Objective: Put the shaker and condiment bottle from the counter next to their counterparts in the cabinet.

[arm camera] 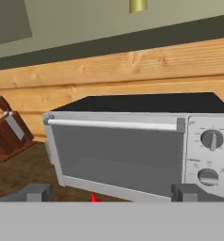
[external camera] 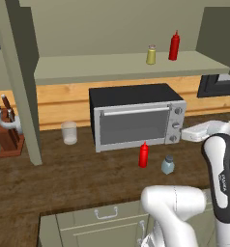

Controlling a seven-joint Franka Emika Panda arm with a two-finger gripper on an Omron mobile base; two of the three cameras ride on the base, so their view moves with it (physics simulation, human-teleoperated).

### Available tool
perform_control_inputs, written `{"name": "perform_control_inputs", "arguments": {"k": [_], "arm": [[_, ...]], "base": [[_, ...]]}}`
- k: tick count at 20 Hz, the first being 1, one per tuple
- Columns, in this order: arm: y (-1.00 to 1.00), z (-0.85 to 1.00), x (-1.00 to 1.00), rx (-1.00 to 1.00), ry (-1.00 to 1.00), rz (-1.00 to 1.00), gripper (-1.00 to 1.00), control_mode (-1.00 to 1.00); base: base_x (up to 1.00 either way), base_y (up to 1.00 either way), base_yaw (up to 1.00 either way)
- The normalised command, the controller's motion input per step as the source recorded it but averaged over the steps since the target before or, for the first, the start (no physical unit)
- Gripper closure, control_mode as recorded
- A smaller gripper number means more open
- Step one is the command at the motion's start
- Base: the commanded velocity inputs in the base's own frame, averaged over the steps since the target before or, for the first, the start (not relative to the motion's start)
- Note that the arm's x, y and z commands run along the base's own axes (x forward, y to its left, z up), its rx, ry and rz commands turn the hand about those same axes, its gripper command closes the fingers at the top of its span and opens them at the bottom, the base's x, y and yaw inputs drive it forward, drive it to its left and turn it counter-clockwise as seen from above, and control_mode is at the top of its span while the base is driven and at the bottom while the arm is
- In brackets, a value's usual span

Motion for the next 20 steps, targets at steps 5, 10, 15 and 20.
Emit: {"name": "perform_control_inputs", "arguments": {"k": [5,10,15,20], "arm": [[-0.02,-0.21,0.02,0.0,0.0,0.07,-1.0,-1.0],[-0.09,-0.24,0.02,0.03,0.0,0.23,-1.0,-1.0],[-0.07,-0.21,0.0,0.01,-0.01,0.21,-1.0,-1.0],[-0.04,-0.26,0.0,0.0,-0.02,0.18,-1.0,-1.0]], "base": [[0.0,0.0,0.0],[0.0,0.0,0.0],[0.0,0.0,0.0],[0.0,0.0,0.0]]}}
